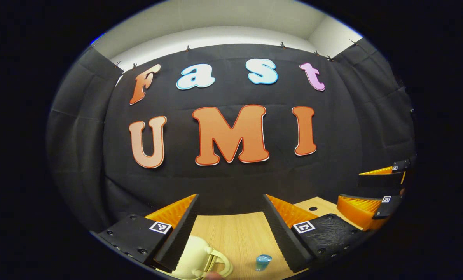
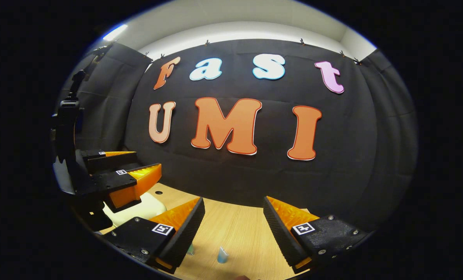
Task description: First open the suitcase, pack the skin care products into it, and then close the suitcase.
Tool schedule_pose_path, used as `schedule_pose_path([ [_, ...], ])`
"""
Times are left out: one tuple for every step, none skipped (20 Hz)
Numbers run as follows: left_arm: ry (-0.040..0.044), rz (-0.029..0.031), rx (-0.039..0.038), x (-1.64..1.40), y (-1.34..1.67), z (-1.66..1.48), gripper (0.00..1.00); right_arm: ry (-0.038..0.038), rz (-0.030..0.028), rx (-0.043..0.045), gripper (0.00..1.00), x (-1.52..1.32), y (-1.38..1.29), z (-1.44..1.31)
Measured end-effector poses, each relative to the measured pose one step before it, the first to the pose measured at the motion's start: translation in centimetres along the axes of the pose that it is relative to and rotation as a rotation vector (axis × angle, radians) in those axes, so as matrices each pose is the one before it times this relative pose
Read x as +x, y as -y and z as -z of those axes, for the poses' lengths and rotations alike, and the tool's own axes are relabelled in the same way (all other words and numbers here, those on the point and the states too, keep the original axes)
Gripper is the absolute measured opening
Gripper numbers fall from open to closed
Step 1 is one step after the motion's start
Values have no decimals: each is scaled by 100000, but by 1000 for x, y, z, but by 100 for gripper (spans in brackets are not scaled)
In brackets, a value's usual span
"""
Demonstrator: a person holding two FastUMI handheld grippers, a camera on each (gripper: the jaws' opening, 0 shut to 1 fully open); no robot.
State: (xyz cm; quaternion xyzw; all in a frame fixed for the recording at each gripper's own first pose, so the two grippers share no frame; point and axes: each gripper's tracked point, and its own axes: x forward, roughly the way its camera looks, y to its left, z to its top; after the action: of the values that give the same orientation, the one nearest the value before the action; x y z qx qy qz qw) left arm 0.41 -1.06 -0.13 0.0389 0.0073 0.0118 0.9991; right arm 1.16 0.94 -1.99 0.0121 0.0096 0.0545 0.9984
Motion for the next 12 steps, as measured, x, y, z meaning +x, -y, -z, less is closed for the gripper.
schedule_pose_path([
  [-1230, 275, 1579, -12, 44, 714, 98, -132, -170, -90, 95, 15, 86, 116],
  [-1255, -50, 2401, 116, -121, 488, 97, -49, -29, -132, 95, 26, 211, 11],
  [-890, -1120, 2718, -29, -381, 552, 98, -96, -42, -186, 95, 78, 244, 80],
  [-1519, -809, 2733, 65, -298, 717, 98, -14, 252, -95, 95, 67, 358, 128],
  [-1528, -303, 2295, 75, -34, 958, 98, -39, -108, 180, 95, 98, 290, 37],
  [-1893, -220, 2551, -82, 64, 714, 98, 4, 462, 120, 95, 137, 460, 44],
  [-1215, -44, 2785, 7, -8, 795, 98, 95, 327, 259, 95, 76, 449, 32],
  [-1543, 72, 2848, -67, 125, 586, 100, 17, 566, 174, 95, 100, 354, 72],
  [-1619, 222, 2461, 93, 55, 802, 98, -47, 539, 166, 95, 111, 500, 64],
  [-1238, 417, 1892, 48, 166, 675, 98, 156, 182, 84, 95, 78, 345, -32],
  [-1123, 290, 2036, 14, 224, 537, 98, 241, 606, -277, 95, 129, 446, -8],
  [-918, 93, 2197, -68, 190, 521, 98, 269, 186, -197, 95, 95, 384, -6],
])
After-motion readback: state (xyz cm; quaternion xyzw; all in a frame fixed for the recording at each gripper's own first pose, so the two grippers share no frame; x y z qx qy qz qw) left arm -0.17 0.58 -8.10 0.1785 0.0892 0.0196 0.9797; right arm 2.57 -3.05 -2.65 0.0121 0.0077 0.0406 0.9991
